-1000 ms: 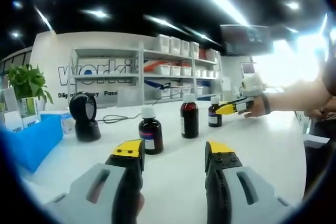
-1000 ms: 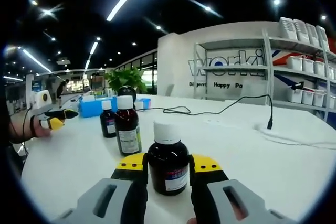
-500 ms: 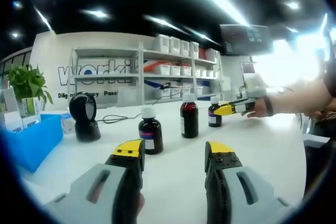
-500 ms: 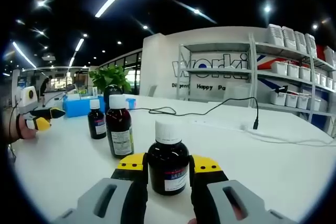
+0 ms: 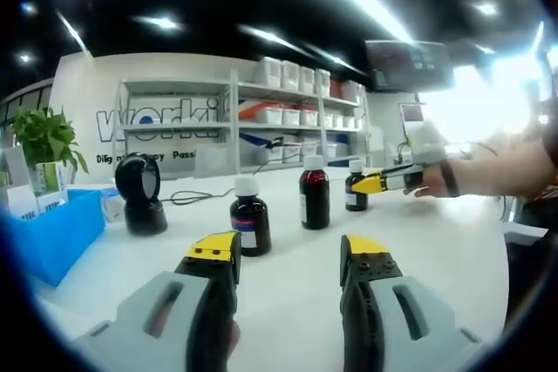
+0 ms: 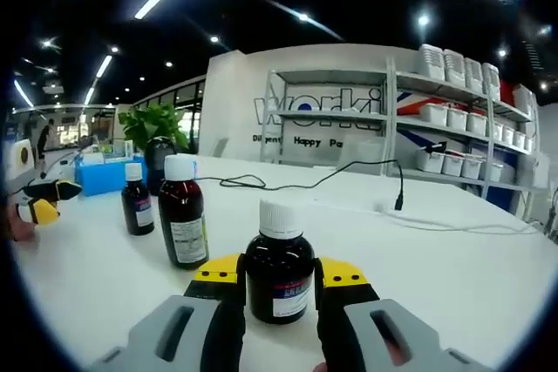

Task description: Rotate the medicine bottle to make it face forward pick up the medicine bottle inspect the drug traceability code place the medicine on the table

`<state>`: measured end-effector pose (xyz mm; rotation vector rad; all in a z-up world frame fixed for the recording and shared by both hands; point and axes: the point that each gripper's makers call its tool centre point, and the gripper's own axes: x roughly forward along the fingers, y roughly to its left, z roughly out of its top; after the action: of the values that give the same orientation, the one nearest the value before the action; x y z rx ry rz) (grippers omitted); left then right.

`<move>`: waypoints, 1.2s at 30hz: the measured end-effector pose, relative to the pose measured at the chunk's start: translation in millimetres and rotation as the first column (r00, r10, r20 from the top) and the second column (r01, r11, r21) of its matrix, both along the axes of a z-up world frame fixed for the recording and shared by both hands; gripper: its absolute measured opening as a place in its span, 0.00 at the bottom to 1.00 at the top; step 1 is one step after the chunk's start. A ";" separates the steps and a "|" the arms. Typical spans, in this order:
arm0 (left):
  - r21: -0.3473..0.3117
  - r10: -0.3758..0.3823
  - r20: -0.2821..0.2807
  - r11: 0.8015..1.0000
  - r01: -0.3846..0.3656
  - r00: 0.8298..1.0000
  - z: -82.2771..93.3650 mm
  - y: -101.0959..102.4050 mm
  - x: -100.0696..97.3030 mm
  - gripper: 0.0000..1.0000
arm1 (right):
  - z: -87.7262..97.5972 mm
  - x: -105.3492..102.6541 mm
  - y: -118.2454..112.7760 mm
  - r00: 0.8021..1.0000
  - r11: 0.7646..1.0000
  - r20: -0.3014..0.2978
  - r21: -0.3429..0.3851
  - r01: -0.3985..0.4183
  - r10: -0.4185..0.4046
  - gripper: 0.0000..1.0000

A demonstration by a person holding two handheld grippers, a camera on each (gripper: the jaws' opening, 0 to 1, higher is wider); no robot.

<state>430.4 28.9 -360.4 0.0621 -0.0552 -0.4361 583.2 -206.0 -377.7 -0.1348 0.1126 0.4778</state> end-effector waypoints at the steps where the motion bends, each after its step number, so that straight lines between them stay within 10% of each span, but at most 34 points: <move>1: 0.000 0.000 0.000 1.000 0.000 1.000 -0.1 0.2 0.1 0.36 | -0.2 1.2 -1.5 1.000 1.000 0.000 0.002 0.015 -0.015 0.27; 18: 0.001 -0.003 0.002 1.000 0.003 1.000 0.6 -1.4 -1.1 0.36 | -0.4 -1.2 0.5 0.974 0.975 0.048 -0.021 0.223 -0.221 0.27; 36: 0.001 -0.003 0.004 1.000 0.003 1.000 0.5 -1.0 -0.8 0.36 | 2.2 -6.3 5.7 0.999 0.999 0.030 -0.020 0.030 -0.030 0.36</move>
<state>429.6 27.9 -360.0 0.0639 -0.0586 -0.4392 576.9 -200.3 -375.5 -0.1602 0.0899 0.4444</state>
